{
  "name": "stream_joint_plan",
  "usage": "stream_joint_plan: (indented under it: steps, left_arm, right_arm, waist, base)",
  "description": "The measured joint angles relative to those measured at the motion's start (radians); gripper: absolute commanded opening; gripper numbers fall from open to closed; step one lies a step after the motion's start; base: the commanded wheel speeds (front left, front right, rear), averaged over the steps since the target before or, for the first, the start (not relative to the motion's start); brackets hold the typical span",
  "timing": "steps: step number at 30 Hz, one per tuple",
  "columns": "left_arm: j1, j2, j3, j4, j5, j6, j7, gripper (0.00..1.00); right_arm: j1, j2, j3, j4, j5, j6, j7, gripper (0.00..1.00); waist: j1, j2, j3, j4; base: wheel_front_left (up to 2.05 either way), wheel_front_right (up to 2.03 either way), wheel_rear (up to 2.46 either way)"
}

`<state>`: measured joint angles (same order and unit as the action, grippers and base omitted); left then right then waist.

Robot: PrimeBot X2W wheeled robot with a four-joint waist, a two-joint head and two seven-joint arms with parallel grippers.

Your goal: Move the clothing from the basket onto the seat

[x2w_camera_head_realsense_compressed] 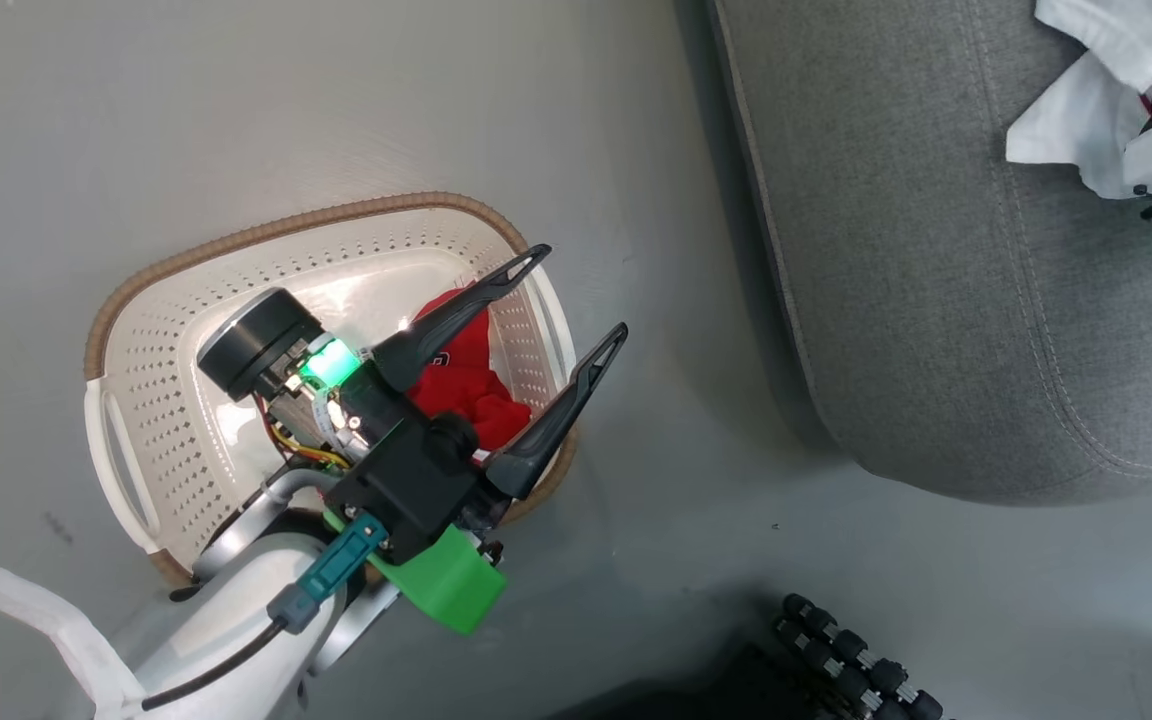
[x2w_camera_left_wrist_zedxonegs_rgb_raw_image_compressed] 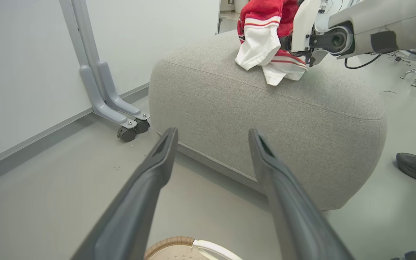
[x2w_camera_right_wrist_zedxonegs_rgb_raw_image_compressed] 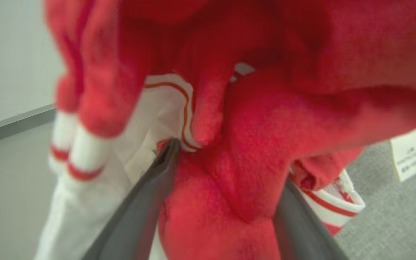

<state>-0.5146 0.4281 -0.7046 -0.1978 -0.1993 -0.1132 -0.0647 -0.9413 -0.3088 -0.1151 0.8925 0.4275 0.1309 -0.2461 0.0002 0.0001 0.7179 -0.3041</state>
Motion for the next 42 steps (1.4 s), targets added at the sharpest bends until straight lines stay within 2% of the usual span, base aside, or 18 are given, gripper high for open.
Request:
stream_joint_plan:
  steps: [4, 6, 12, 19, 27, 35, 42]
  left_arm:
    - [0.0, -0.006, -0.004, 0.018, -0.003, 0.005, -0.018, 1.0]
    - [0.001, -0.009, -0.004, 0.03, -0.008, 0.01, -0.027, 1.0]
    - [0.019, -0.028, -0.007, 0.068, -0.029, 0.026, -0.065, 1.0]
    - [0.064, -0.051, 0.006, 0.13, -0.053, 0.063, -0.123, 1.0]
    - [0.119, -0.081, 0.065, 0.198, -0.104, 0.13, -0.174, 1.0]
    - [0.166, -0.099, 0.182, 0.247, -0.146, 0.193, -0.194, 1.0]
    - [0.241, -0.127, 0.324, 0.248, -0.158, 0.225, -0.198, 1.0]
  right_arm:
    - [0.042, 0.009, -0.01, 0.0, -0.006, 0.0, -0.013, 1.0]
    - [0.081, 0.015, -0.025, -0.038, -0.01, 0.0, -0.016, 1.0]
    - [0.255, 0.054, -0.107, -0.253, -0.056, 0.0, -0.016, 1.0]
    - [0.457, 0.154, -0.142, -0.515, -0.146, 0.0, -0.016, 1.0]
    - [0.621, 0.234, -0.077, -0.704, -0.229, 0.0, -0.016, 1.0]
    - [0.72, 0.255, 0.003, -0.84, -0.258, 0.0, 0.023, 1.0]
    - [0.776, 0.258, 0.054, -0.922, -0.278, 0.0, 0.078, 1.0]
  waist:
    - [-0.0001, 0.0, -0.012, 0.009]
    - [-0.0001, 0.0, -0.025, 0.009]
    - [-0.0001, 0.0, -0.085, 0.005]
    - [-0.0002, 0.0, -0.172, 0.013]
    - [-0.0002, 0.0, -0.274, 0.045]
    - [-0.0002, 0.0, -0.34, 0.124]
    - [-0.0003, 0.0, -0.396, 0.2]
  base:
    - [0.0, 0.0, 0.0]
    - [0.0, 0.0, 0.0]
    - [0.0, 0.0, 0.0]
    - [0.0, 0.0, 0.0]
    - [0.0, 0.0, 0.0]
    - [0.0, 0.0, 0.0]
    - [0.0, 0.0, 0.0]
